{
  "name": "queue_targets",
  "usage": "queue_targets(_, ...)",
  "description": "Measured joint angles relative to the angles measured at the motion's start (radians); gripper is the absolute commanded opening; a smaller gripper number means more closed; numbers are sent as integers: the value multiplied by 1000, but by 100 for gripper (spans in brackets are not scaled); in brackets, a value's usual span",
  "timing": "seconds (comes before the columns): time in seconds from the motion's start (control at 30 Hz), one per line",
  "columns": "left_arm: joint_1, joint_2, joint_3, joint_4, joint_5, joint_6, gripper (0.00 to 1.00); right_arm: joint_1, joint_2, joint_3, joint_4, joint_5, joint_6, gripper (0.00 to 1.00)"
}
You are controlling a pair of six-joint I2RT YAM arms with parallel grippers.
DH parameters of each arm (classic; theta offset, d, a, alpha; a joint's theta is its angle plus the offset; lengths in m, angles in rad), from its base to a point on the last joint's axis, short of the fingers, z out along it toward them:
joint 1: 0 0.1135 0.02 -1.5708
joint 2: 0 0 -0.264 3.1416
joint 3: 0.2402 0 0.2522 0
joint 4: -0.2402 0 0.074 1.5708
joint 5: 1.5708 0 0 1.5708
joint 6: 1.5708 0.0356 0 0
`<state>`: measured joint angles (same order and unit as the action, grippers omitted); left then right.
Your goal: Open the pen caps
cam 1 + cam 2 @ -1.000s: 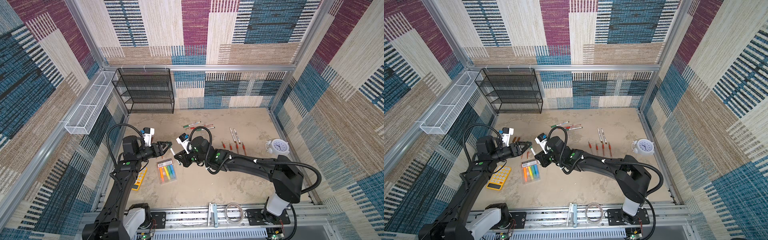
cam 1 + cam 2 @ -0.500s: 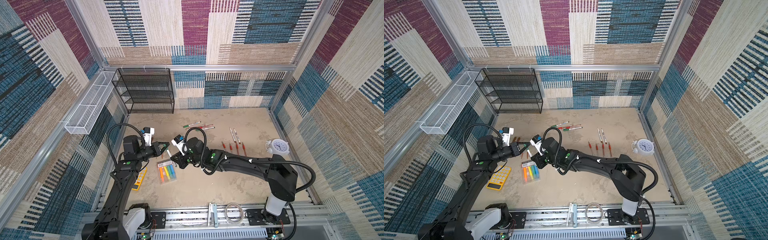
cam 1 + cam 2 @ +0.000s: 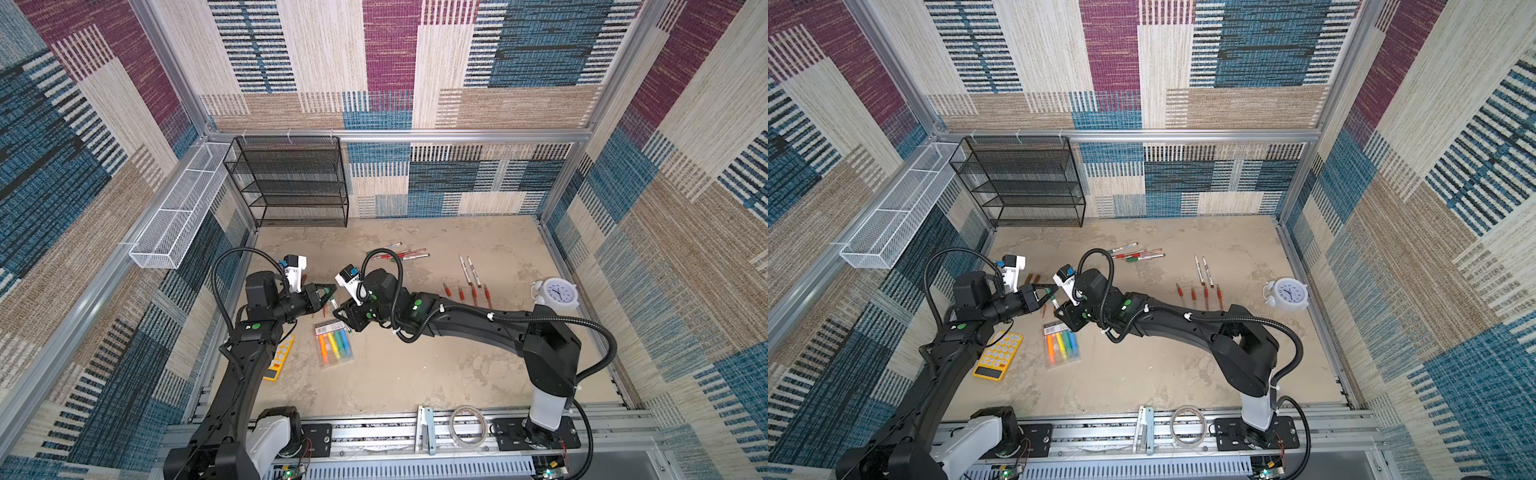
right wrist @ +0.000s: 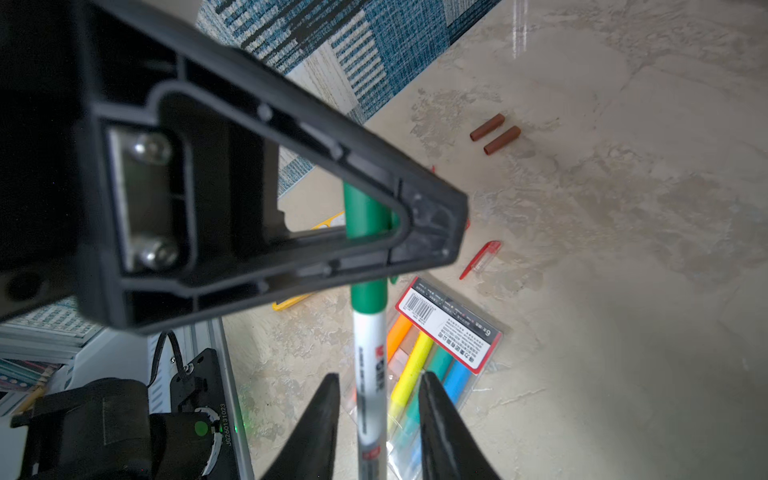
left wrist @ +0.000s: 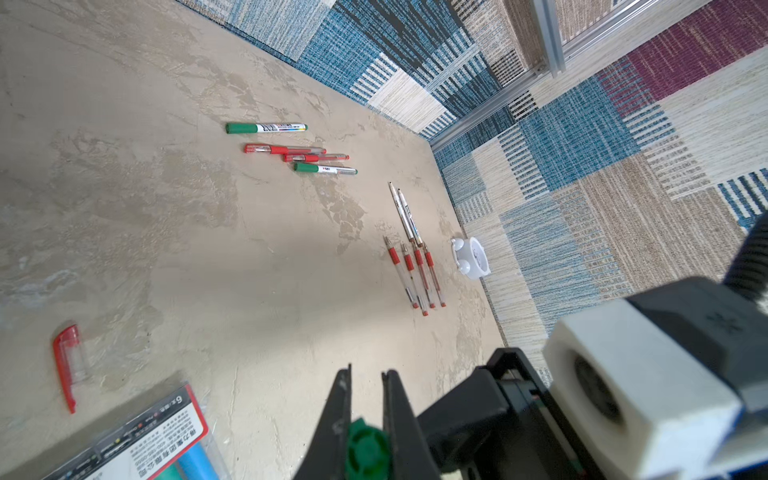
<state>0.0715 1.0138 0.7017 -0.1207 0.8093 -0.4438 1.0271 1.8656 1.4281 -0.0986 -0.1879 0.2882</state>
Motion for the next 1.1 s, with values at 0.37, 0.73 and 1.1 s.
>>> queue_targets(0.37, 3, -10, 0, -17, -21, 4, 0, -5, 48, 51, -21, -23, -29, 0)
queue_targets(0.73, 28, -9, 13, -47, -26, 12, 0, 1, -58, -219, 82, -45, 31, 0)
queue_targets(1.1, 39, 48, 101, -85, -108, 80, 0, 6, -185, -381, 86, -8, 80, 0)
